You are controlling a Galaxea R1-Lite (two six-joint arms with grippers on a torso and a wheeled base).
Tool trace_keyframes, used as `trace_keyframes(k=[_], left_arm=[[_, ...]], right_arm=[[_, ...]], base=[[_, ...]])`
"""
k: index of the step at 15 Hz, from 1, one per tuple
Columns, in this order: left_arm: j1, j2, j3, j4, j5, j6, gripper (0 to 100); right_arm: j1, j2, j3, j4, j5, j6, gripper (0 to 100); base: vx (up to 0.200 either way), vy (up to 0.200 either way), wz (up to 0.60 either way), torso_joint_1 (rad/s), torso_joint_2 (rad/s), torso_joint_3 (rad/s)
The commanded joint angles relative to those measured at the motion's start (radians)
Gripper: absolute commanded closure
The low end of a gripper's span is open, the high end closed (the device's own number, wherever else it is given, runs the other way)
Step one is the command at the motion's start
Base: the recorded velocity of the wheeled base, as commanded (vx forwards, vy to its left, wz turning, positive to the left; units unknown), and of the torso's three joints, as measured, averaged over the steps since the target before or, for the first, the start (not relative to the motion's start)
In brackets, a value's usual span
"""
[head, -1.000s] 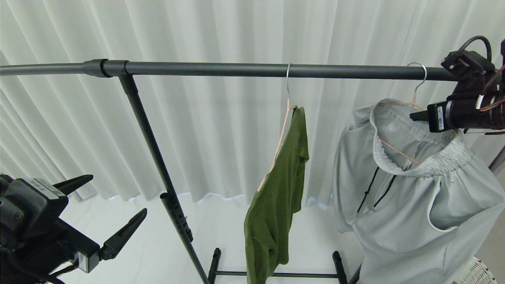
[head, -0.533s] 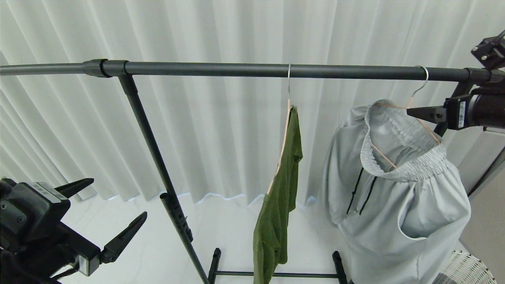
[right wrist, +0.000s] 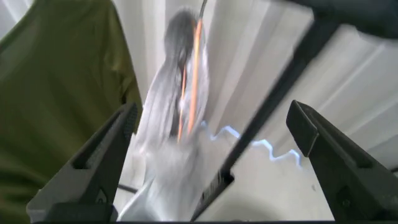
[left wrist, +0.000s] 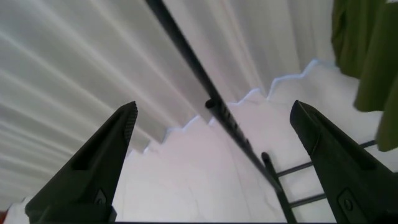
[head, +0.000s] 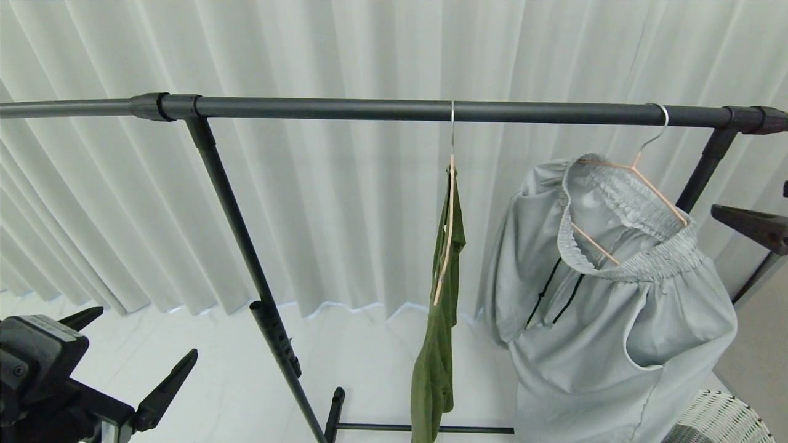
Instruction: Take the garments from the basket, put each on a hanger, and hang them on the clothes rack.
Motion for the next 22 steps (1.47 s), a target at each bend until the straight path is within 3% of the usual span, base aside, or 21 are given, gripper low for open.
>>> trace_keyframes(k=[1,5,10,12,13,15,18,20,22], left_arm=[[0.01,-0.066,0.031,0.001,0.018,0.002,0],[0.078,-0.158,0.098,0.006,0.052,-0.001,0],[0.133,-0.342,0.098,0.149,0.059,0.0,0],[0.134,-0.487,0.097,0.279,0.093,0.002,0],[0.134,-0.655,0.097,0.428,0.127,0.003,0],[0.134,-0.886,0.098,0.613,0.134,-0.004,0],[0.134,-0.873,0.1,0.597,0.23,-0.06,0],[0.134,-0.873,0.101,0.632,0.239,-0.139,0],[0.134,-0.873,0.101,0.647,0.292,-0.187,0]], right_arm=[[-0.047,-0.178,0.115,0.017,0.0,-0.012,0],[-0.197,-0.371,0.252,0.131,0.0,-0.057,0],[-0.215,-0.617,0.449,0.206,-0.011,-0.058,0],[-0.248,-0.689,0.509,0.213,-0.04,-0.058,0],[-0.251,-0.752,0.543,0.239,-0.065,-0.058,0],[-0.251,-0.831,0.592,0.258,-0.091,-0.058,0],[-0.251,-0.971,0.712,0.25,-0.189,-0.078,0],[-0.251,-0.966,0.805,0.126,-0.342,-0.109,0],[-0.251,-0.966,0.825,0.077,-0.356,-0.094,0]], base=[[-0.2,0.0,0.0,0.007,0.0,0.002],[-0.2,0.0,0.0,0.006,0.0,0.001],[-0.2,0.0,0.0,0.0,0.0,0.007],[-0.1,0.0,0.0,0.004,0.0,0.001],[0.0,0.0,0.0,0.0,0.0,0.0],[0.0,0.0,0.0,0.0,0.0,0.0],[0.0,0.0,0.0,0.0,0.0,0.0],[0.0,0.0,0.0,0.0,0.0,0.0],[0.0,0.0,0.0,0.0,0.0,0.0]])
